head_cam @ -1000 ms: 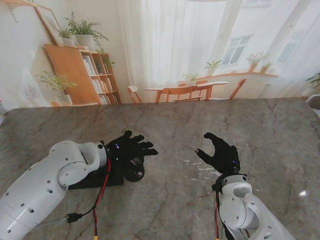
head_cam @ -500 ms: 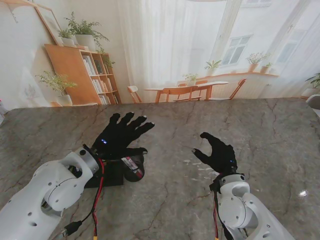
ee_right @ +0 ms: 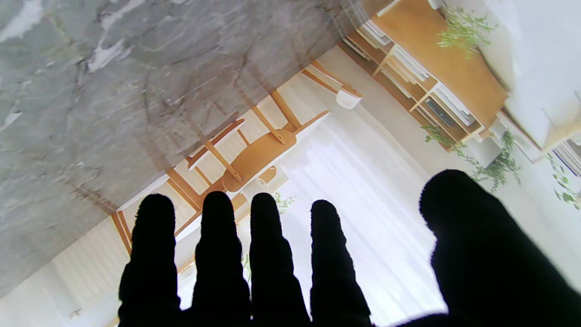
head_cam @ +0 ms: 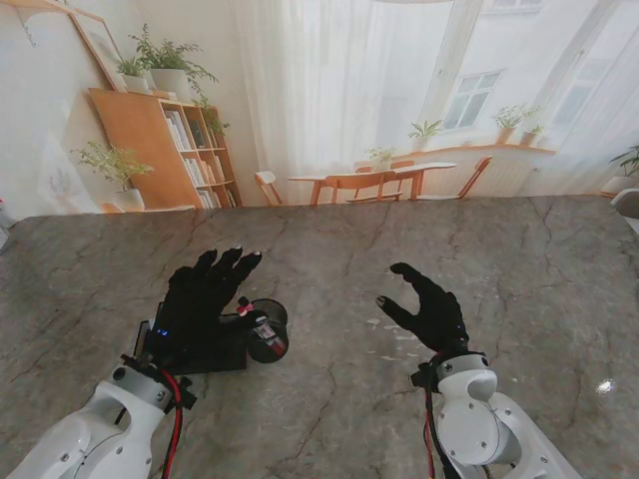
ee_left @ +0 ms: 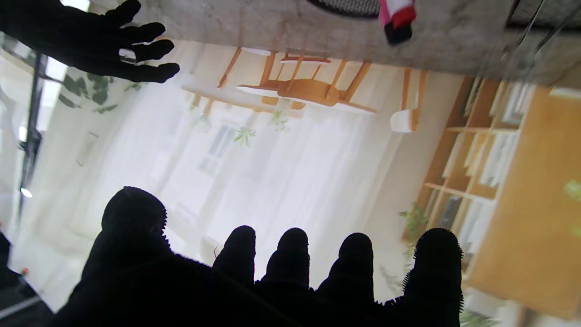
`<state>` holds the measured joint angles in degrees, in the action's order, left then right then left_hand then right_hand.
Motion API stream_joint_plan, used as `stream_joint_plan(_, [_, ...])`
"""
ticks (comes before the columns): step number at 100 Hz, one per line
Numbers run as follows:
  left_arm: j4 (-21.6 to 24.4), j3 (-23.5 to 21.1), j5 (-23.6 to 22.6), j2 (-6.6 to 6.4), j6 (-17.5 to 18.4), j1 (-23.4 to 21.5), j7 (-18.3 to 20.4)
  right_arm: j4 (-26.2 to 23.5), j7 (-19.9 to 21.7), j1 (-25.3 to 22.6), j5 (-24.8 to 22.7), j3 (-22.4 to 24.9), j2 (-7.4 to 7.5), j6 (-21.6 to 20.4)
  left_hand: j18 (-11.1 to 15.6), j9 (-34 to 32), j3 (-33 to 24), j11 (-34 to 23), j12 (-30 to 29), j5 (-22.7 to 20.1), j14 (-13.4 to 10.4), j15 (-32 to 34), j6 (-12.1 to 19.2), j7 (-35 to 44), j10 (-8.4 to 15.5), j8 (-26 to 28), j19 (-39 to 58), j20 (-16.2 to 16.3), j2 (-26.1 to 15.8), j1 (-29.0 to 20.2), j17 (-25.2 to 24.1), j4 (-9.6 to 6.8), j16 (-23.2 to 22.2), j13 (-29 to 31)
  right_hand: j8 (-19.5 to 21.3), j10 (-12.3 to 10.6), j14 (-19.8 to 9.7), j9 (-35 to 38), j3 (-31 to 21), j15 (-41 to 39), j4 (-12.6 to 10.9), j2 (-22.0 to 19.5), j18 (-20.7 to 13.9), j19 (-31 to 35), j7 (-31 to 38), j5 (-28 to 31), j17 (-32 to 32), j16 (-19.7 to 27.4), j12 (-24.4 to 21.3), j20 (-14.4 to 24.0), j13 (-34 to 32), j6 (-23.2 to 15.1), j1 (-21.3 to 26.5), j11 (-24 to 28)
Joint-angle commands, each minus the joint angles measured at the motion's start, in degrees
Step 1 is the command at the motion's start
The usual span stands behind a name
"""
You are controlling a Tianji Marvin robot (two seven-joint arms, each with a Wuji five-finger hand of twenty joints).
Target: Organize desk stationery
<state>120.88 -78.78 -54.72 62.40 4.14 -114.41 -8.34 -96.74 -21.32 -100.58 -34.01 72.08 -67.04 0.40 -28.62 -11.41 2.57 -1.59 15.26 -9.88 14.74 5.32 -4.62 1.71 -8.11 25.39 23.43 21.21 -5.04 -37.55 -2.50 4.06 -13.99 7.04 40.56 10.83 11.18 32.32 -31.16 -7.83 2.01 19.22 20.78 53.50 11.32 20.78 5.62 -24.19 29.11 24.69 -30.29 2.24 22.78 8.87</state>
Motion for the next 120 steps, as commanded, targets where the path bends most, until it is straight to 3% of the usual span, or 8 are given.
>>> stream_joint_plan(1, [-0.97, 0.54, 2.15, 0.72, -1.17, -2.11, -0.65, -1.20, 0.47, -1.27, 1.12, -0.12, -0.38, -0.59, -1.44, -1.11, -0.38, 0.12, -0.69, 2.10, -0.39, -0.65, -0.62, 0.38, 0.32, 0.87, 1.60, 1.45, -2.48, 1.57, 0.78, -1.98, 0.21, 0.81, -1.23, -1.48, -2.06, -1.11, 1.19, 1.32, 0.07, -1.69, -1.24, -1.44, -0.83, -1.31, -1.09, 0.94, -0.95, -1.27, 1.63, -1.60, -1.74, -1.85])
stream_joint_plan(15, [-3.06, 1.44, 6.56, 1.55, -3.86, -4.31, -3.48, -2.98, 0.49, -3.67, 1.99, 0.20, -0.45, -0.84, -0.61, -1.27, -0.42, 0.20, -0.73, 0.94, -0.80, -0.55, -0.47, 0.69, 0.63, 1.25, 2.65, 2.27, -2.18, 0.82, 1.63, -1.94, -0.02, 1.85, -1.13, -0.95, -2.10, -0.52, 1.43, 0.87, 0.13, -3.34, -1.49, -1.51, -0.45, -0.96, -0.20, 0.65, -0.89, -1.23, 0.77, -0.70, -1.90, -1.30])
stream_joint_plan(23, [-4.65, 2.54, 9.16, 2.09, -5.94, -4.88, -5.32, -3.63, 0.27, -5.15, 2.05, 0.36, -0.47, -0.75, -0.07, -2.15, -0.51, -0.07, -0.62, -0.15, -0.94, -0.04, -0.56, 1.02, 0.61, 1.47, 3.68, 3.01, -1.81, -0.04, 2.70, -1.90, -0.43, 3.31, -0.51, -0.77, -2.16, 0.46, 2.21, -0.86, -0.13, -4.12, -1.62, 0.88, 0.61, -0.43, 1.53, -1.01, 0.03, 0.91, -0.96, -0.43, -0.83, -0.16])
stream_joint_plan(35, [-7.02, 4.12, 13.63, 3.15, -8.21, -5.05, -8.70, -4.32, 0.38, -7.03, 2.10, 0.69, -0.40, -0.51, 1.22, -7.13, -0.35, -1.70, 1.55, -4.55, -1.02, 2.18, -1.85, 2.93, -0.61, 3.17, 10.50, 8.56, -0.29, -2.98, 5.89, -1.70, -4.14, 8.29, 0.14, -0.71, -2.38, 2.01, 1.98, -3.92, -0.63, -3.36, -2.48, 6.35, 1.54, 0.28, 4.96, -4.52, 1.83, 6.45, -3.27, -0.35, 0.83, 0.81])
stream_joint_plan(51, [-9.04, 5.46, 16.92, 3.75, -10.81, -4.99, -9.62, -4.97, 0.54, -8.82, 2.01, 1.00, -0.33, -0.01, 2.75, -12.27, -0.30, -3.11, 4.25, -10.29, -1.05, 4.41, -3.12, 5.65, -1.33, 5.69, 16.45, 12.40, 1.40, -7.33, 8.83, -1.49, -7.81, 12.82, 1.28, -0.89, -3.21, 4.69, 0.81, -15.21, -1.03, -1.26, -3.70, 15.40, 2.93, 1.74, 11.42, -11.48, 4.71, 14.48, -6.29, 0.11, 2.90, 2.60])
stream_joint_plan(71, [-11.86, 7.02, 19.19, 4.06, -13.35, -3.64, -9.67, -4.82, 0.76, -9.64, 1.57, 0.72, -0.22, 0.81, 3.18, -15.80, -0.27, -4.16, 5.87, -13.13, -0.50, 5.89, -4.15, 6.54, -2.44, 6.82, 20.17, 13.95, 1.92, -9.80, 10.41, -1.34, -9.86, 15.19, 2.27, -1.17, -4.49, 7.68, 0.12, -29.39, -1.27, -0.02, -5.31, 24.13, 4.39, 4.17, 18.73, -14.47, 7.05, 18.80, -7.65, 0.63, 4.44, 4.34])
stream_joint_plan(96, [-12.17, 5.84, 18.87, 4.21, -12.79, -4.25, -10.56, -4.09, 0.72, -9.40, 1.64, 0.83, -0.25, 1.43, 3.17, -15.94, -0.10, -3.99, 6.38, -13.12, -0.63, 5.83, -4.22, 6.30, -2.60, 7.09, 20.87, 13.95, 1.83, -10.18, 10.12, -1.28, -10.45, 15.10, 2.80, -0.97, -4.36, 10.12, -0.03, -34.98, -1.43, 0.36, -5.04, 29.65, 5.28, 5.94, 25.12, -15.04, 7.92, 19.39, -11.91, 0.78, 4.66, 5.68])
stream_joint_plan(120, [-13.03, 5.07, 19.70, 4.18, -11.41, -3.28, -9.93, -3.87, 1.95, -10.13, 2.18, 1.88, -0.03, 0.14, 3.07, -15.77, -0.04, -3.88, 6.48, -12.91, -0.74, 5.54, -4.21, 6.13, -2.49, 7.18, 20.56, 13.54, 1.58, -10.07, 9.85, -1.28, -10.39, 14.96, 2.78, -1.38, -3.11, 9.28, -0.38, -24.11, -1.34, 0.70, 0.78, 19.15, 5.14, 6.21, 17.97, -8.71, 6.95, 11.65, -9.95, 0.01, 4.02, 4.22])
